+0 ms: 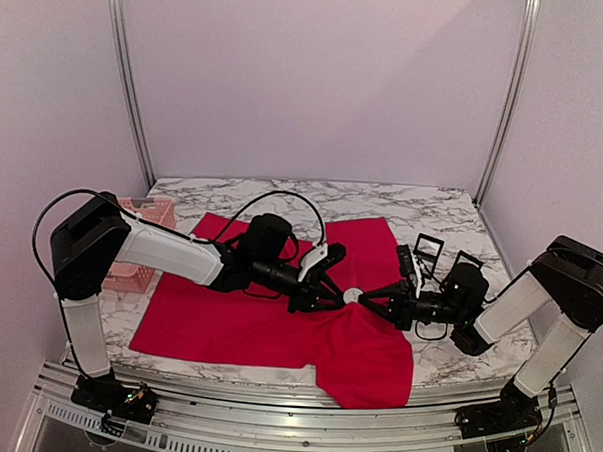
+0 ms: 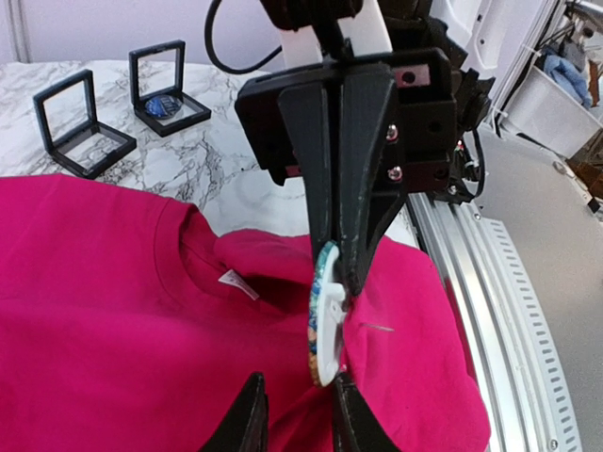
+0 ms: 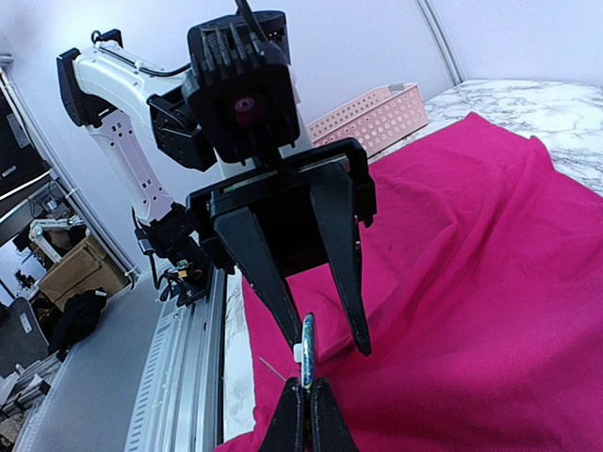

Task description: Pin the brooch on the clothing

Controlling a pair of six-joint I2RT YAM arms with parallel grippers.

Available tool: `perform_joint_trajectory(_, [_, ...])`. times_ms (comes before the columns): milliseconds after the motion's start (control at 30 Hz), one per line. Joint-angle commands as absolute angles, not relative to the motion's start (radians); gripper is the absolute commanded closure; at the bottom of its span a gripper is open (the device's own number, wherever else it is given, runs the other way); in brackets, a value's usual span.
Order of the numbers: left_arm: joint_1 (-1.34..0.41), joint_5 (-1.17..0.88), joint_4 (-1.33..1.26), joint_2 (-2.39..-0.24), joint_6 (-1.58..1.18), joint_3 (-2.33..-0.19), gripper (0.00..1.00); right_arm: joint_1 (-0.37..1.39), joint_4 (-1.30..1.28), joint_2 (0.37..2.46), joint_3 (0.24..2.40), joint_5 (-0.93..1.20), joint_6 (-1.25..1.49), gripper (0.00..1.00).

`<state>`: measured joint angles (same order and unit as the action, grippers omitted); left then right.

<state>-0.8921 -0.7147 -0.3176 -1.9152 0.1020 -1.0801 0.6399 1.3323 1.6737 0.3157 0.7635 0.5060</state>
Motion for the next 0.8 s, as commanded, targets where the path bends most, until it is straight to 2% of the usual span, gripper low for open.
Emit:
perform_joint_trajectory(0, [-0.900,-0.733,-0.383,-1.927,0.035,-1.088,0.75,0.639,1.533,1.660,0.327,0.796,0.489,1.00])
perform_joint_trajectory(100, [-0.903,-0.732,-0.392,-1.917,0.031,-1.087,0.76,0.639,1.533,1.663,0.325,0.798,0.488,1.00])
perform_joint_trajectory(333, [-0.905,-0.743,-0.400,-1.914,0.008,-1.084,0.99,0.638,1.524,1.662,0.333,0.799,0.486,1.00])
perform_joint_trajectory(633, [-0.913,-0.766,-0.501,-1.899,-0.163,-1.047,1.00,0.640,1.398,1.641,0.353,0.782,0.433,0.99])
perform_joint_trajectory(767, [-0.904,-0.757,-0.545,-1.907,-0.263,-1.042,1.00,0.639,1.310,1.615,0.351,0.768,0.366,0.78])
